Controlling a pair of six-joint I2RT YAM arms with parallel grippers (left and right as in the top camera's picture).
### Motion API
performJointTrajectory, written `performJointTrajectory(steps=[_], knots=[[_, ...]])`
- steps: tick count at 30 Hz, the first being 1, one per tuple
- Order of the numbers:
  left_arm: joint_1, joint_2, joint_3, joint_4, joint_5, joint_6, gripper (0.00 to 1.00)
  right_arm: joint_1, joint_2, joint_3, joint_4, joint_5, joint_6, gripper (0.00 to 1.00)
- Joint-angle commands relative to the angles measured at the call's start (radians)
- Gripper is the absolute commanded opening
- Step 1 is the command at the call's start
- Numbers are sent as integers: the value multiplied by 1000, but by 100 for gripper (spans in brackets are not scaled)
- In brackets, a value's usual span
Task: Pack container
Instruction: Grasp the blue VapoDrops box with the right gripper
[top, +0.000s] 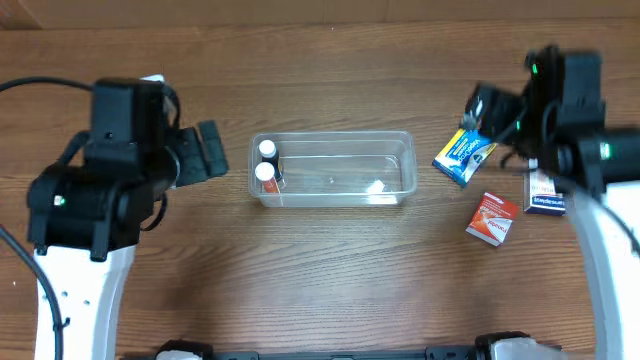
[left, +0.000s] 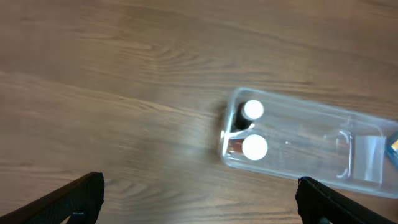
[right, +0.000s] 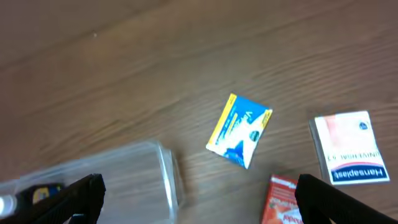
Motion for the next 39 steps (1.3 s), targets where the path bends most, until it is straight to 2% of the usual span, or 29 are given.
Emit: performJointTrajectory(steps=[1,6,9,14,29,39], knots=[[21,10,5,-31,-6,3,100,-29,238,125,-18,9,67,100],[21,30,5,-29,-6,5,100,-119,457,126,-46,-104,82,100],[21,42,5,-24,-5,5,100,-125,528,119,-56,-102,19,100],[21,63,5,-24,6,5,100,-125,610,99,-67,-98,11,100],[21,75,5,-23,7,5,100,-127,740,90,-31,-53,12,100],[21,75,5,-20,16,5,100,-127,760,-44,129,-54,12,100]])
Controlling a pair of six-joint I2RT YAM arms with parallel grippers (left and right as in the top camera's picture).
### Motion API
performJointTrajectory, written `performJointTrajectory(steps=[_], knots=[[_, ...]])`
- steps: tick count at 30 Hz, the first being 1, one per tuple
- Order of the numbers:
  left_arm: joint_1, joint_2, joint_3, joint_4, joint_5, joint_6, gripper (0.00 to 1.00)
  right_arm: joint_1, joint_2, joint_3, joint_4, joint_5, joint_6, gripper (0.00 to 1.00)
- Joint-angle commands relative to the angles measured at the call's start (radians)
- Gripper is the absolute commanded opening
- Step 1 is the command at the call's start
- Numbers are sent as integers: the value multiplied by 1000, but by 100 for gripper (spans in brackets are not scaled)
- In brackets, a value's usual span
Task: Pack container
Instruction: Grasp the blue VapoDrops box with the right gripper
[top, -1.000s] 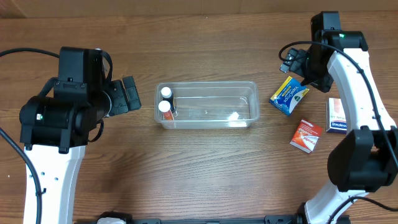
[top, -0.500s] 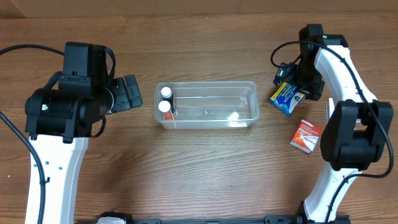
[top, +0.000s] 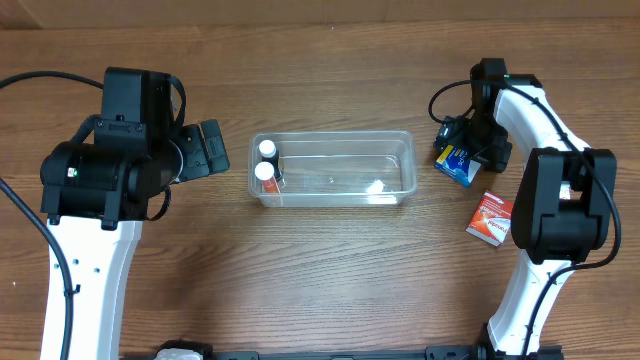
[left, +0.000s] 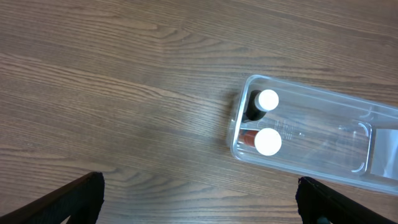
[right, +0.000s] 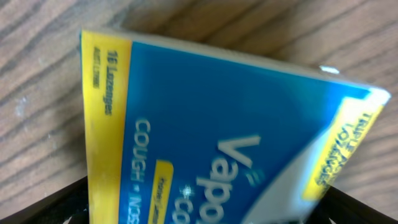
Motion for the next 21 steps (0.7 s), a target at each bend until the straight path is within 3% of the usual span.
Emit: performJointTrajectory(steps=[1,3,6,11,17,21], knots=[[6,8,5,6,13,4,100,2,2,-39,23,12,-4,100],[6,8,5,6,12,4,100,2,2,-48,27,13,-4,96],[6,8,5,6,12,5,100,2,2,-48,27,13,-8,79],[6,8,5,7,12,5,100,2,0,-26,-5,17,-15,66],[6,8,5,10,12,5,100,4,-128,83,-127,39,-47,63],[6,8,5,14,12,5,100,47,-380,93,-192,9,-126,63]])
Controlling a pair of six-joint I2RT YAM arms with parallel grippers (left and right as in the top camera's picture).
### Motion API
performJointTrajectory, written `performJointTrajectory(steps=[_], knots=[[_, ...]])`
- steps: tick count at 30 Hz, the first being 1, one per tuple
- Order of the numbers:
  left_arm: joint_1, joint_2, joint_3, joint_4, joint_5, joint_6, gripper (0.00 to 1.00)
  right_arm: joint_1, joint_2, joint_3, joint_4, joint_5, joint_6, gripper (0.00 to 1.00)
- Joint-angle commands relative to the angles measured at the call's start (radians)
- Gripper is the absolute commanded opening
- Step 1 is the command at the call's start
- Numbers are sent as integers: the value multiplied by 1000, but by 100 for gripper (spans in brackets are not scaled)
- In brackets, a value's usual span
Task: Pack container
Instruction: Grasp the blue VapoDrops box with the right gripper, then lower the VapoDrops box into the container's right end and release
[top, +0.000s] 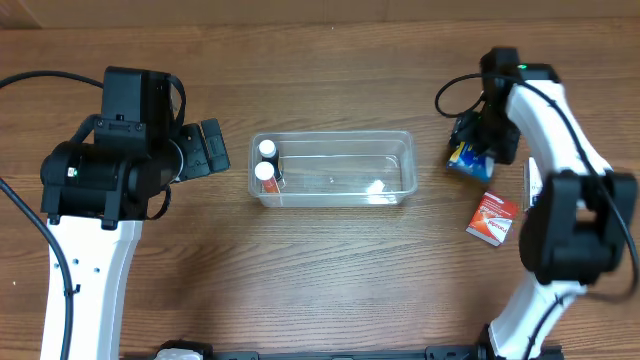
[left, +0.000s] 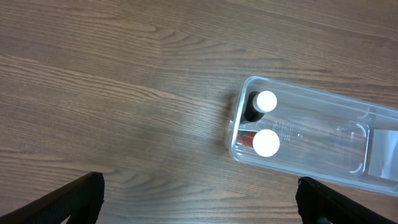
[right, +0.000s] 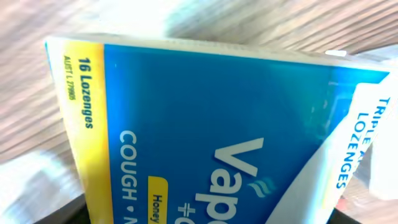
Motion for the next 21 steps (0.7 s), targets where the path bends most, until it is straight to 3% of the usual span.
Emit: performJointTrajectory(steps=[1,5,10,14,21], knots=[[6,8,5,8,8,5,100,69,-243,46,-29,-46,-84,63],[6,8,5,7,8,5,100,268,-361,45,-68,-88,-137,64],[6,8,5,7,8,5,100,478,-309,-67,4,-87,-89,67],[6,8,5,7,8,5,100,474,-260,-187,134,-87,-75,75],[6,8,5,3,8,5,100,474,-155,-204,214,-83,-76,75]])
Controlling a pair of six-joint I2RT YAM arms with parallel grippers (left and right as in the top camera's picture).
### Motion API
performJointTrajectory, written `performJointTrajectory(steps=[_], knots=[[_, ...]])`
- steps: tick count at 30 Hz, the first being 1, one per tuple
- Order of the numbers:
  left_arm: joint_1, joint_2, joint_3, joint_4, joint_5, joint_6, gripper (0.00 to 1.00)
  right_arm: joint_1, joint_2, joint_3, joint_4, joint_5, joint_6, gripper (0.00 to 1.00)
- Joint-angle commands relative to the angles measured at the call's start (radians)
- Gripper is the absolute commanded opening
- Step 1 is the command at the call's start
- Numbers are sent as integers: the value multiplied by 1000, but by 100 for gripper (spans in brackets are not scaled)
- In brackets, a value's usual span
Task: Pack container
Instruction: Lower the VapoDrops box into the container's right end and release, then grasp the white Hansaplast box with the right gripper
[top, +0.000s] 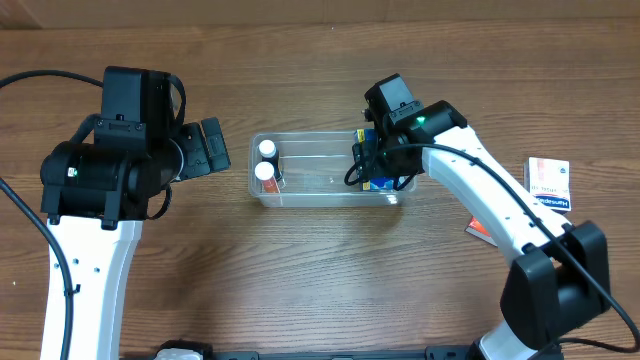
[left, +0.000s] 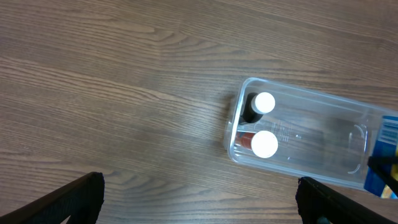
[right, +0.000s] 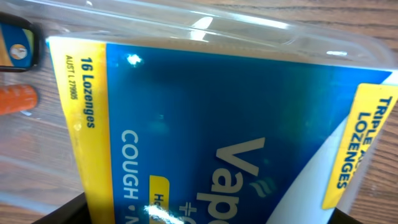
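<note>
A clear plastic container (top: 330, 135) lies mid-table, with two white-capped bottles (top: 266, 160) standing at its left end. My right gripper (top: 376, 160) is shut on a blue and yellow lozenge box (top: 379, 178) at the container's right end. The box (right: 217, 137) fills the right wrist view, with the container wall (right: 186, 25) behind it. How deep the box sits I cannot tell. My left gripper (top: 205, 150) is open over bare wood left of the container (left: 311, 143). Its view shows the bottles (left: 264, 102) and the box's edge (left: 382, 149).
A white Hansaplast box (top: 549, 184) lies at the far right of the table. A red box (top: 477, 230) is mostly hidden under my right arm. The arm reaches diagonally across the right half of the table.
My right gripper, still shut on the lozenge box, was right of the container and is now at its right end. The left arm has not moved.
My right gripper was first open, high over the lozenge box lying right of the container. Then it was down close on the box. Then it held the box beside the container, and now holds it at the container's right end. The left gripper stayed open.
</note>
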Motion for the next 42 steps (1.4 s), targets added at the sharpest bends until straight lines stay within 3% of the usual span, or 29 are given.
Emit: performJointTrajectory(steps=[1,5,9,16,19,22,25,26,29,34,42], knots=[[6,8,5,-3,5,5,100,-6,15,-5,16,10,4,75],[6,8,5,-3,5,5,100,-9,15,-5,13,26,3,79],[6,8,5,-3,5,5,100,-9,15,-5,6,26,4,99],[6,8,5,-3,5,5,100,-9,14,-3,11,53,5,100],[6,8,5,-3,4,5,100,-22,-16,83,-54,164,68,100],[6,8,5,-3,5,5,100,-131,-135,231,-114,180,84,100],[6,8,5,-2,5,5,100,-432,-245,298,-130,180,50,100],[6,8,5,-2,5,5,100,-584,-239,292,-151,177,-5,100],[6,8,5,1,5,5,100,-816,-180,209,-149,92,-165,100],[6,8,5,0,5,5,100,-917,-39,108,-87,84,-298,100],[6,8,5,11,1,21,100,-923,81,68,-26,77,-505,100]])
